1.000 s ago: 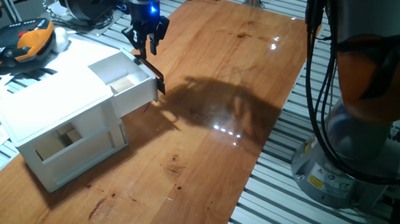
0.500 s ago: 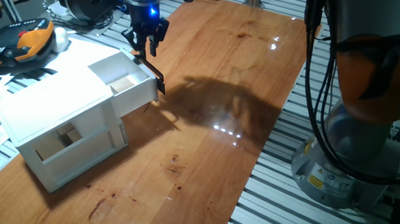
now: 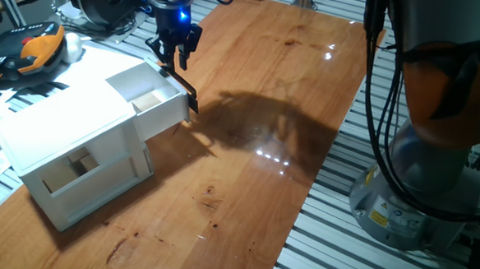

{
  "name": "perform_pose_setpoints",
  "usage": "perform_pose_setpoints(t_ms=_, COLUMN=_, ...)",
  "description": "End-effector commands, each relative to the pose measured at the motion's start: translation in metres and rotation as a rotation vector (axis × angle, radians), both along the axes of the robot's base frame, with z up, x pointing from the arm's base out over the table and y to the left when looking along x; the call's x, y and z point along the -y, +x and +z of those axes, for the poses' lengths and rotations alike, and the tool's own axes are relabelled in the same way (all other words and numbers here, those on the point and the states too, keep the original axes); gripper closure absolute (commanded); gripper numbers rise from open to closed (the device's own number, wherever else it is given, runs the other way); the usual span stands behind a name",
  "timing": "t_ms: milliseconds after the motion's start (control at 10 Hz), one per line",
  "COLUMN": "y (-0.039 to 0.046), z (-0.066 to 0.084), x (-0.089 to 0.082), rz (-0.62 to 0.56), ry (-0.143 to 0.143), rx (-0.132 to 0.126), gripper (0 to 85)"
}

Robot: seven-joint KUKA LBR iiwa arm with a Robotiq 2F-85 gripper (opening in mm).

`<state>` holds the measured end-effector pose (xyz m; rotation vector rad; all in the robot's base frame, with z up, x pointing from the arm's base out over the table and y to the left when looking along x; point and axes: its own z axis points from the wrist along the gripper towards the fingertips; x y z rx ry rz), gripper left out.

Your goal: Put things in the drawer

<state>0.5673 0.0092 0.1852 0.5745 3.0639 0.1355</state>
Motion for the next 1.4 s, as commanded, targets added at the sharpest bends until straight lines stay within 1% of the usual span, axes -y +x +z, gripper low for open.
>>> perform_pose_setpoints(t_ms=0, y=0.0001, z=0.000, x=0.000, rz=0.000, ry=-0.002, rx=0.000, gripper=51.0)
perform_pose_setpoints(t_ms=300, y=0.0008, z=-0.004, x=0.000, rz=0.003, ry=-0.005, rx=0.000, gripper=51.0)
perform_pose_setpoints(t_ms=900, y=0.0020, z=-0.011, x=-0.002, rz=0.008, ry=-0.002, rx=0.002, gripper=51.0)
perform_pose_setpoints(t_ms=1000, y=0.0021, z=-0.011, x=-0.002, rz=0.008, ry=-0.002, rx=0.002, gripper=68.0)
perform_pose_setpoints(t_ms=1100, y=0.0021, z=-0.012, x=-0.002, rz=0.011, ry=-0.002, rx=0.002, gripper=68.0)
perform_pose_setpoints(t_ms=1200, y=0.0021, z=-0.012, x=-0.002, rz=0.014, ry=-0.002, rx=0.001, gripper=85.0)
perform_pose_setpoints(t_ms=1300, y=0.0022, z=-0.012, x=-0.003, rz=0.014, ry=-0.002, rx=0.001, gripper=85.0)
